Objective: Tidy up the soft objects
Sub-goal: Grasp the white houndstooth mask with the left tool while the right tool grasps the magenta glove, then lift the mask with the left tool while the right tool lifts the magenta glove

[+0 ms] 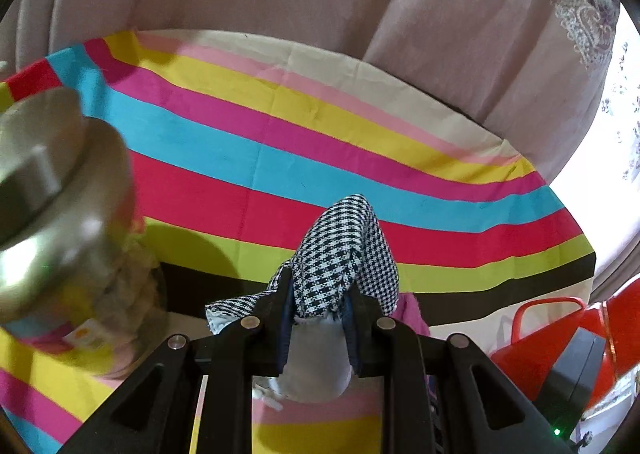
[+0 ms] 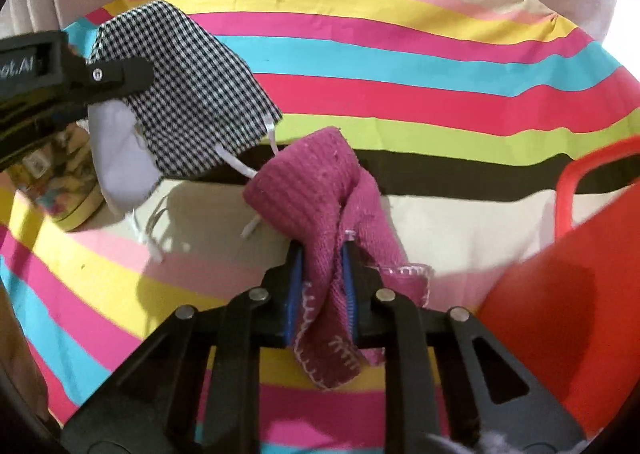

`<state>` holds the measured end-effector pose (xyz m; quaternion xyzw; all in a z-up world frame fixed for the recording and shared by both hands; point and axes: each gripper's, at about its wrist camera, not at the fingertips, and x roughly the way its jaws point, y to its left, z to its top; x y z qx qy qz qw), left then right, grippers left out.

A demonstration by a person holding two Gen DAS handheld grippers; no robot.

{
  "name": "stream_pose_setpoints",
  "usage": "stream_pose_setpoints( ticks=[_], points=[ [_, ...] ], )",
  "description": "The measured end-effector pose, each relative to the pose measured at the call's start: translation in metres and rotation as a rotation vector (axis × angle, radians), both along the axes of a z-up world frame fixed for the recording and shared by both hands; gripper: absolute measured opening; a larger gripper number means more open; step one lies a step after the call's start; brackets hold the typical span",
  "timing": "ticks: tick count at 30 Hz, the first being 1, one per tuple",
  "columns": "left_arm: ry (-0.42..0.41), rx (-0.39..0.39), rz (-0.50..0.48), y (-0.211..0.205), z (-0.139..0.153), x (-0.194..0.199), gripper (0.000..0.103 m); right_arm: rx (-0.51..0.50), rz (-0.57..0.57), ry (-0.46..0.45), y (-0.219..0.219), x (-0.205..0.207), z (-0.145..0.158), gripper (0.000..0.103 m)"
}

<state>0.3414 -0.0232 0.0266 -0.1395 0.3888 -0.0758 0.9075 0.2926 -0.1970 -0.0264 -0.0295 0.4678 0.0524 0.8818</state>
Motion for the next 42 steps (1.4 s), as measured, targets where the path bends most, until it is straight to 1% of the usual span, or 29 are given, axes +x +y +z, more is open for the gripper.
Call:
stream_pose_setpoints(
  ticks=[3,6,8,9,10,11,20,21,27,34,35,36,42],
  points=[
    [-0.013,0.0,0.005,0.004,0.01,-0.014,0.023,0.012,0.005,-0.007,0.002,-0.019,0.01,0.022],
    [-0.016,0.002,0.004,0.005,0.014,-0.025,0.023,0.006,0.018,-0.025,0.004,-0.028,0.02,0.022],
    [-0.013,0.001,0.0,0.006,0.017,-0.033,0.023,-0.003,0.025,-0.035,0.005,-0.042,0.027,0.022],
    [-0.013,-0.003,-0.001,0.007,0.017,-0.038,0.023,-0.007,0.024,-0.038,0.005,-0.049,0.03,0.022],
    [-0.011,-0.005,0.0,0.009,0.017,-0.043,0.023,-0.006,0.02,-0.035,0.0,-0.036,0.03,0.022],
    [-0.008,-0.009,0.0,0.01,0.017,-0.048,0.023,-0.004,0.017,-0.034,0.001,-0.039,0.031,0.022],
    [0.023,-0.042,-0.016,0.018,0.013,-0.1,0.023,-0.02,0.018,-0.094,-0.002,-0.088,0.06,0.022],
    [0.025,-0.05,-0.02,0.018,0.014,-0.107,0.023,-0.021,0.016,-0.098,-0.003,-0.086,0.06,0.022],
    [0.027,-0.076,-0.053,0.01,0.017,-0.14,0.023,-0.011,-0.011,-0.123,-0.021,-0.126,0.077,0.022],
    [0.031,-0.11,-0.091,-0.003,0.02,-0.174,0.023,-0.011,-0.043,-0.129,-0.046,-0.153,0.084,0.022],
    [0.028,-0.116,-0.097,-0.005,0.021,-0.178,0.023,-0.011,-0.048,-0.13,-0.049,-0.155,0.085,0.022],
    [0.025,-0.121,-0.101,-0.007,0.023,-0.182,0.023,-0.012,-0.054,-0.132,-0.054,-0.167,0.088,0.022],
    [0.01,-0.14,-0.123,-0.017,0.031,-0.202,0.023,-0.02,-0.096,-0.138,-0.081,-0.189,0.092,0.022]
  ],
)
